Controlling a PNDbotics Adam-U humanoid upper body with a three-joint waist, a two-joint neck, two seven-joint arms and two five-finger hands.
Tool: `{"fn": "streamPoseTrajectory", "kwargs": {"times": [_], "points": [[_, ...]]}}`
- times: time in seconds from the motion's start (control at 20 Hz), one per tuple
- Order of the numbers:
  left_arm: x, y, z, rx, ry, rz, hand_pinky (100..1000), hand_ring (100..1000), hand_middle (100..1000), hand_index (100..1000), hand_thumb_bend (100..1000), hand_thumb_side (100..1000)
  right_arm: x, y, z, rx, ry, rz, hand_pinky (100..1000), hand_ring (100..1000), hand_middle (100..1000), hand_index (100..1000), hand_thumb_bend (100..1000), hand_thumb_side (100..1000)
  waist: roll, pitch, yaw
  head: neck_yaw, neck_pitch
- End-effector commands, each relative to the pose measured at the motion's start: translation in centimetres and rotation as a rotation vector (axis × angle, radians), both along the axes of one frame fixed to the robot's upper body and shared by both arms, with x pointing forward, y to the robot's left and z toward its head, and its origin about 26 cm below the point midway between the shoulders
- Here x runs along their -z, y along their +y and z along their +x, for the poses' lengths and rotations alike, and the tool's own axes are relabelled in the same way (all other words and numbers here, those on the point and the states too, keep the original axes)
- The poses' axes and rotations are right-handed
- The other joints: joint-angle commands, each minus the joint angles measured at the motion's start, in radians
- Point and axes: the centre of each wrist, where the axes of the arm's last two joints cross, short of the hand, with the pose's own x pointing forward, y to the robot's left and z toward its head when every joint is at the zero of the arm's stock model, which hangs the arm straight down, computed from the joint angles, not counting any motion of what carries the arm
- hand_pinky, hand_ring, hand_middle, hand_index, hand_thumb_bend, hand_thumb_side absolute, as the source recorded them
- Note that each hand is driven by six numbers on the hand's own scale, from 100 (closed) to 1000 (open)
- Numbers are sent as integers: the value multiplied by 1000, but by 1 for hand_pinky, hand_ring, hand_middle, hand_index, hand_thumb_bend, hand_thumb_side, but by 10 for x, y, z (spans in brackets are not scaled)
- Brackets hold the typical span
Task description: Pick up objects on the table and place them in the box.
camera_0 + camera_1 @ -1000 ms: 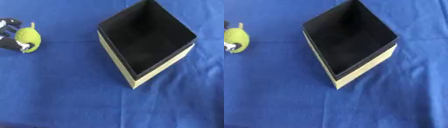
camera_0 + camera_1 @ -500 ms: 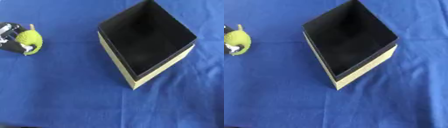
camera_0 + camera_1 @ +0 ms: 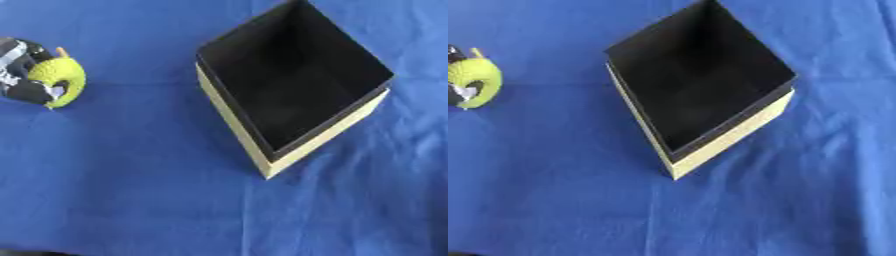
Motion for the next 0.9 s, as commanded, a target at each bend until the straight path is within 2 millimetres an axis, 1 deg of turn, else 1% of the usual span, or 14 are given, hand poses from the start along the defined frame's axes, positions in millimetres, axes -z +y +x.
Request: {"fn": "streamPoseTrajectory", "kwargs": {"times": [0.05, 0.1, 0.15, 0.2, 0.25, 0.35, 0.55, 0.6, 0.8, 0.9], "points": [[-21, 1, -8, 9, -51, 42, 329, 486, 476, 609, 100, 100, -7, -1, -5, -2, -28, 0, 771, 696, 543, 810, 100, 414, -1, -168, 1, 3, -3], [-24, -1, -10, 16, -68, 42, 187, 442, 441, 569, 100, 100, -6, -1, -5, -2, -27, 0, 771, 696, 543, 811, 100, 414, -1, -168, 1, 1, -3], [-30, -3, -13, 25, -99, 43, 119, 423, 426, 553, 100, 100, -6, -2, -5, -2, -27, 1, 771, 696, 543, 811, 100, 412, -1, -169, 2, -1, -3], [-36, -6, -16, 35, -135, 45, 100, 411, 415, 542, 100, 100, -7, -2, -5, -1, -28, 1, 771, 696, 543, 811, 100, 410, -2, -169, 2, -4, -4], [-42, -9, -20, 45, -172, 49, 100, 388, 397, 525, 100, 100, -7, -2, -5, -1, -28, 0, 771, 696, 543, 811, 100, 409, -2, -169, 2, -7, -4], [-54, -17, -28, 71, -256, 69, 100, 369, 387, 514, 100, 100, -7, -1, -5, -2, -29, 0, 771, 696, 543, 811, 100, 409, -2, -170, 4, -9, -3], [-78, -36, -45, 146, -413, 96, 100, 371, 386, 514, 100, 100, -7, -1, -5, -4, -27, -2, 771, 696, 543, 811, 100, 410, -1, -171, 4, -8, -2], [-83, -42, -50, 171, -447, 101, 100, 372, 370, 513, 100, 100, -6, -1, -5, -5, -27, -3, 771, 696, 543, 811, 100, 410, 0, -172, 4, -7, -1], [-103, -68, -69, 279, -555, 108, 100, 377, 371, 517, 100, 100, -6, 1, -4, -10, -26, -4, 770, 696, 543, 810, 100, 405, 1, -174, 1, -5, 1], [-112, -84, -77, 350, -595, 98, 100, 378, 370, 518, 100, 100, -6, 1, -4, -15, -26, -5, 770, 695, 544, 810, 100, 401, 1, -176, -1, -4, 2]]}}
